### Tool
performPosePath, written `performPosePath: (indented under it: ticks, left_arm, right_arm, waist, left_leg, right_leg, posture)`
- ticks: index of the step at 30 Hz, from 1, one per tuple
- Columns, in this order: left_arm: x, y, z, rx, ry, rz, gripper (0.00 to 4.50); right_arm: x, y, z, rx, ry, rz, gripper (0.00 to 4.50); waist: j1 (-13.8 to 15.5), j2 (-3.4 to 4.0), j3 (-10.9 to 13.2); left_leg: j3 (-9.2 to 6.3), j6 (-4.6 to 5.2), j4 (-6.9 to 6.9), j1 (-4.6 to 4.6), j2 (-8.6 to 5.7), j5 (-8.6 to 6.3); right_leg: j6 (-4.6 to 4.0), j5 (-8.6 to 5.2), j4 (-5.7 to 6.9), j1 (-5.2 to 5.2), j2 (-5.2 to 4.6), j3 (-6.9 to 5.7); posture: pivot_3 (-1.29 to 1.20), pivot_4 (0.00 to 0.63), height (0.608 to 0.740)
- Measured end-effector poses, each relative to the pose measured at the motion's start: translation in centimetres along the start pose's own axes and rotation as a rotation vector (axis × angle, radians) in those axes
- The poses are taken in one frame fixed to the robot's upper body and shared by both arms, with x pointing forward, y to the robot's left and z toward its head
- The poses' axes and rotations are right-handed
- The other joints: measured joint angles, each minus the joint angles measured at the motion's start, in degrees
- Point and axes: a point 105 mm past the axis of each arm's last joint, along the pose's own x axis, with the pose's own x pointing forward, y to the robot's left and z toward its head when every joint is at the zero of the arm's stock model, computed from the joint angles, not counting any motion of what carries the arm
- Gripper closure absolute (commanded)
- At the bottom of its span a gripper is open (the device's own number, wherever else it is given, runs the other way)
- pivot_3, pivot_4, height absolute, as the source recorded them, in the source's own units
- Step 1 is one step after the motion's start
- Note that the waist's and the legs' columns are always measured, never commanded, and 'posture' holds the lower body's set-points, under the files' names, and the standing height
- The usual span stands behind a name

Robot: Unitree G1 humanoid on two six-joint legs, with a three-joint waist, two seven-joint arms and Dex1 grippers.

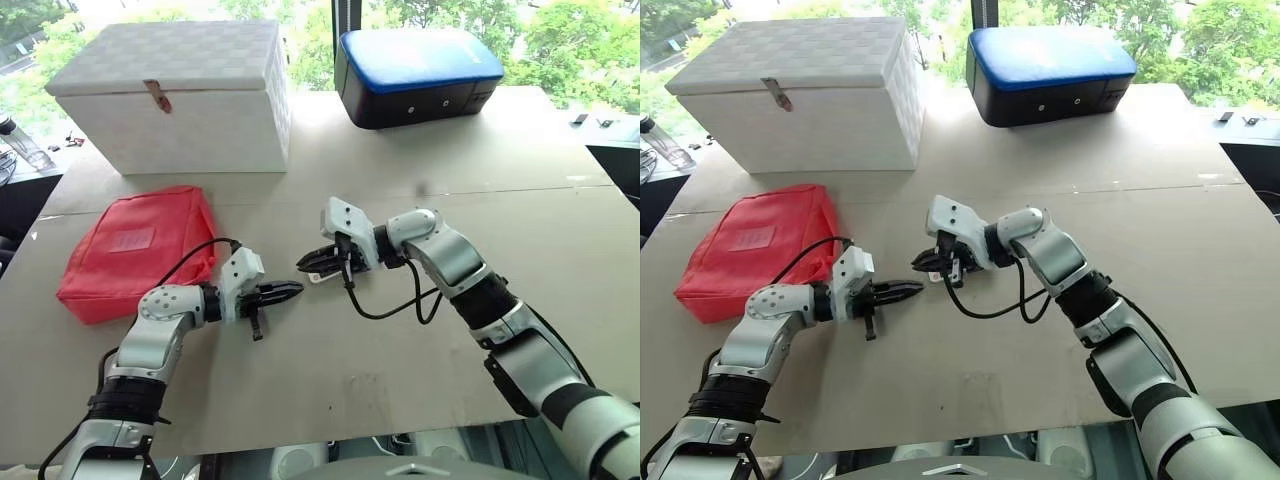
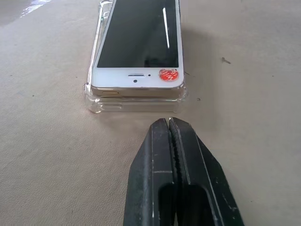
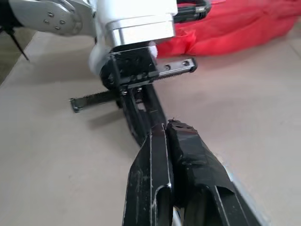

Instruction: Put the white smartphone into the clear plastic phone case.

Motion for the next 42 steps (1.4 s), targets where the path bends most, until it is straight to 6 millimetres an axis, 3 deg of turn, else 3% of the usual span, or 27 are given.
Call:
performPosePath:
  ticks: [4, 12, 17, 19, 23, 27, 30, 33, 36, 42]
  left_arm:
    - [0.0, 0.0, 0.1, 0.001, 0.000, -0.002, 4.47]
    - [0.0, 0.0, -0.3, -0.024, 0.012, 0.013, 4.47]
    - [0.1, -0.1, -0.3, -0.030, 0.013, 0.017, 4.47]
    - [0.2, -0.1, -0.1, -0.029, 0.005, 0.019, 4.47]
    - [0.3, -0.2, 0.1, -0.021, 0.001, 0.017, 4.47]
    - [0.2, -0.3, 0.1, -0.028, -0.007, 0.016, 4.47]
    - [0.2, -0.3, 0.2, -0.033, -0.011, 0.018, 4.47]
    - [0.2, -0.3, 0.3, -0.039, -0.007, 0.019, 4.47]
    - [0.1, -0.3, 0.2, -0.045, -0.001, 0.023, 4.47]
    - [0.1, -0.3, 0.1, -0.057, 0.013, 0.032, 4.47]
  right_arm:
    - [0.1, 0.0, -3.9, -0.015, 0.173, 0.008, 4.50]
    - [1.2, -0.4, -4.6, -0.100, 0.205, 0.039, 4.50]
    - [1.2, -0.5, -4.6, -0.097, 0.197, 0.043, 4.50]
    - [0.8, -0.3, -4.5, -0.017, 0.127, 0.038, 4.50]
    - [0.1, 0.0, -3.9, 0.066, 0.065, 0.046, 4.50]
    - [-1.3, -1.4, -1.5, 0.065, -0.003, -0.030, 4.50]
    - [-1.2, -1.8, -1.1, 0.063, -0.012, -0.058, 4.50]
    - [-0.2, -1.8, -1.9, 0.087, 0.010, -0.063, 4.50]
    - [1.5, -1.7, -4.0, 0.069, 0.112, -0.066, 4.50]
    - [1.9, -2.1, -4.1, -0.006, 0.161, -0.069, 4.50]
  waist:
    - [-0.1, 0.01, 0.0]
    - [-0.2, 0.01, 0.0]
    - [-0.2, 0.02, -0.1]
    - [-0.1, 0.02, -0.1]
    - [-0.1, 0.05, -0.1]
    - [-0.1, 0.05, -0.1]
    - [0.0, 0.05, -0.1]
    - [-0.1, 0.05, 0.0]
    - [-0.1, 0.05, 0.0]
    - [-0.3, 0.03, -0.1]
  left_leg:
    - [0.10, 0.02, 0.00, -0.07, -0.07, 0.00]
    - [0.14, 0.22, -0.10, 0.66, 0.05, -0.15]
    - [0.15, 0.18, -0.12, 0.72, 0.10, -0.14]
    - [0.14, -0.02, -0.13, 0.61, 0.09, -0.02]
    - [0.12, -0.02, -0.09, 0.21, 0.07, 0.00]
    - [0.08, -0.02, -0.05, -0.10, 0.04, 0.01]
    - [0.08, -0.02, -0.08, -0.10, 0.04, 0.01]
    - [0.09, -0.01, -0.08, -0.10, 0.03, 0.00]
    - [0.12, -0.01, -0.08, -0.09, 0.02, 0.01]
    - [0.09, -0.02, -0.08, 0.22, 0.07, 0.01]
  right_leg:
    - [0.02, 0.00, -0.04, -0.09, 0.02, 0.06]
    - [0.23, -0.15, 0.03, 0.41, -0.03, 0.16]
    - [0.02, -0.03, 0.06, 0.41, -0.09, 0.23]
    - [-0.01, -0.01, 0.04, 0.35, -0.14, 0.29]
    - [-0.02, 0.01, 0.00, 0.10, -0.17, 0.32]
    - [-0.02, 0.02, 0.00, -0.17, -0.16, 0.18]
    - [-0.02, 0.01, -0.02, -0.18, -0.13, 0.06]
    - [-0.01, 0.01, -0.02, -0.18, -0.04, 0.04]
    - [0.00, 0.00, -0.02, -0.18, 0.02, 0.06]
    - [0.05, -0.03, 0.00, 0.07, -0.03, 0.10]
  posture:
    - [0.00, 0.150, 0.740]
    - [0.00, 0.150, 0.740]
    - [0.00, 0.150, 0.740]
    - [0.00, 0.150, 0.740]
    - [0.00, 0.150, 0.740]
    - [0.00, 0.150, 0.740]
    - [0.00, 0.150, 0.740]
    - [0.00, 0.150, 0.740]
    - [0.00, 0.150, 0.740]
    - [0.00, 0.150, 0.740]
